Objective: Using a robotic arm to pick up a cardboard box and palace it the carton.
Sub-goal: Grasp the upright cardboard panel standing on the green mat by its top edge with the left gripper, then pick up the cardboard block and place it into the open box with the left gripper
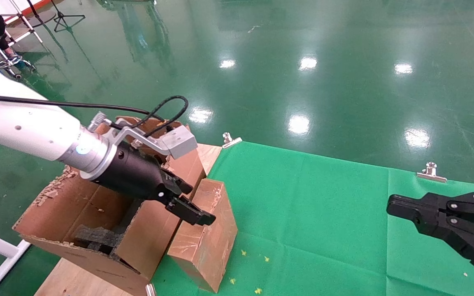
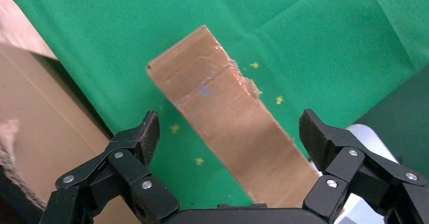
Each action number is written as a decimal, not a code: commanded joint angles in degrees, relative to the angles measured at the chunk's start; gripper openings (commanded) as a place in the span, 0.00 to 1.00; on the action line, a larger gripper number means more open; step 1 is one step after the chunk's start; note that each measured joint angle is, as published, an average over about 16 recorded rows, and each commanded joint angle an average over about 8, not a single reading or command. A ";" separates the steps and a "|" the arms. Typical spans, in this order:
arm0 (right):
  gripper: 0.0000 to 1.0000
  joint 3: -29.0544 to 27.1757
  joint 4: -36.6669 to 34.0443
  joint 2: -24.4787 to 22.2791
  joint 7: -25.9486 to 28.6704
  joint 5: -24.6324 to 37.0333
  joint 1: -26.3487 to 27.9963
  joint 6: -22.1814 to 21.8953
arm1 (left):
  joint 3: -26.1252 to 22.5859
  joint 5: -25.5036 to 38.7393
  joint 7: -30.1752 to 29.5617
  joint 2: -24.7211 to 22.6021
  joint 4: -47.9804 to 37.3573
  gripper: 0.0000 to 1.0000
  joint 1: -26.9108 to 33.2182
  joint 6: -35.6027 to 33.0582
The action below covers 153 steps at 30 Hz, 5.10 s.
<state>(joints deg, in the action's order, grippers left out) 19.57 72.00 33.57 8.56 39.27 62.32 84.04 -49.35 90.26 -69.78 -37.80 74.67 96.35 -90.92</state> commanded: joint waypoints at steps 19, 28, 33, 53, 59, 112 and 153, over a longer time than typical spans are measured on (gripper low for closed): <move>0.92 0.01 -0.01 -0.01 -0.01 -0.01 0.00 -0.01 | -16.08 -3.20 -7.71 -3.19 -2.37 0.67 7.12 0.70; 1.00 0.01 -0.02 -0.01 -0.02 -0.01 -0.01 -0.02 | -16.85 -3.22 -7.49 -3.45 -2.35 0.00 7.55 0.89; 1.00 0.01 -0.02 -0.01 -0.02 -0.01 -0.01 -0.02 | -16.55 -3.23 -7.58 -3.36 -2.35 0.00 7.38 0.85; 1.00 0.01 -0.02 -0.01 -0.01 -0.02 -0.01 -0.02 | -16.05 -3.22 -7.71 -3.22 -2.36 0.00 7.10 0.80; 1.00 0.01 -0.02 -0.01 -0.01 -0.02 -0.01 -0.02 | -16.04 -3.26 -7.75 -3.08 -2.42 0.00 7.12 1.13; 1.00 0.04 -0.03 -0.02 -0.02 -0.04 0.00 -0.03 | -13.77 12.54 23.30 7.89 -51.23 0.00 18.53 14.48; 1.00 0.06 -0.03 -0.03 -0.03 -0.05 0.00 -0.04 | -12.12 9.07 30.12 -6.80 -74.00 0.00 0.65 40.06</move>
<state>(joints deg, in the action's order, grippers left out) 19.63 71.98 33.54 8.52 39.22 62.32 84.00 -61.50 99.37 -39.75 -44.63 0.67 96.97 -50.76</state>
